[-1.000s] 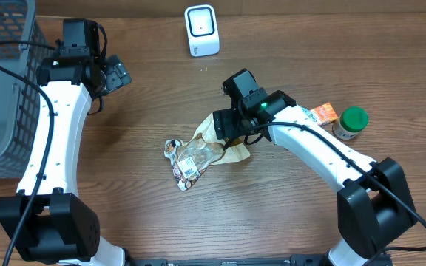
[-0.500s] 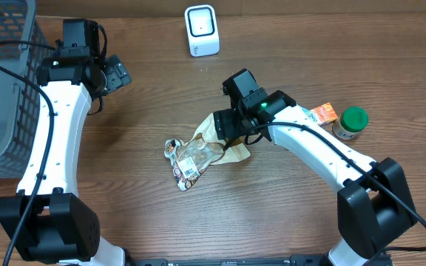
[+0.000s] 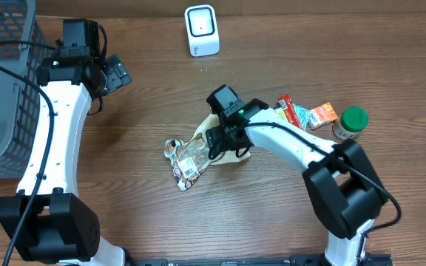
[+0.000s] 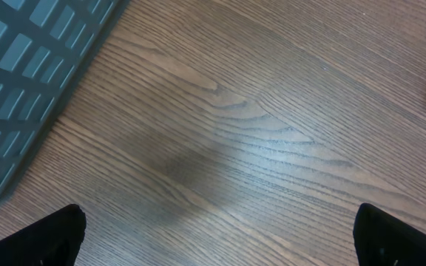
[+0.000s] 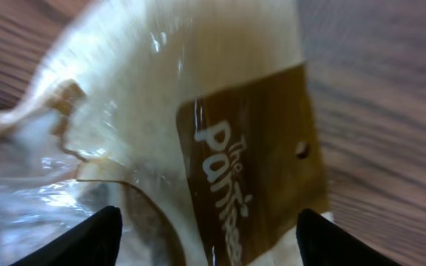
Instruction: Scan the item barcode
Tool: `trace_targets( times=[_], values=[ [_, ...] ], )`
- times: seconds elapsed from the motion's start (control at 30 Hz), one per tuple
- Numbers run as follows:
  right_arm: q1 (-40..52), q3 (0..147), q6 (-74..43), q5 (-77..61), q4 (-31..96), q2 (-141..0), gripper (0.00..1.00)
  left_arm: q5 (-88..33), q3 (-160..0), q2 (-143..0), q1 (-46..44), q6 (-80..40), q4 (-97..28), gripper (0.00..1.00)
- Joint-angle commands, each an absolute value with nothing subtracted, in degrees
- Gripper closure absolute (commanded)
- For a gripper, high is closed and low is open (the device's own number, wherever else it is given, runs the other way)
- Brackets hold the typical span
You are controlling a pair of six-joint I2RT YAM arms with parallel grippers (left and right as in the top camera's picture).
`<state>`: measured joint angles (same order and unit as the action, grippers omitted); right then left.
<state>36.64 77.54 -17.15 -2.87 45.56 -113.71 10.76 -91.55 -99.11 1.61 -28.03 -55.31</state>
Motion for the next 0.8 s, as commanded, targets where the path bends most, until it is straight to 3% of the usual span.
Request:
trace_targets(
  times=[0.0,0.2,0.77],
  values=[
    [37.0,77.2,-18.5,-5.0,45.6,-116.0,0.28,10.9,-91.9,-98.6,1.7,-26.8,-55.3,0.00],
    [36.9,77.2,-19.8,-5.5,45.6,-116.4,0.57,10.9,-91.9,-98.6,1.7,-26.8,-55.3,0.00],
    [35.9,82.8,-19.5,-6.9,48.6,-112.4,0.81,10.9,-91.9,-98.6,1.7,-26.8,-55.3,0.00]
  ],
)
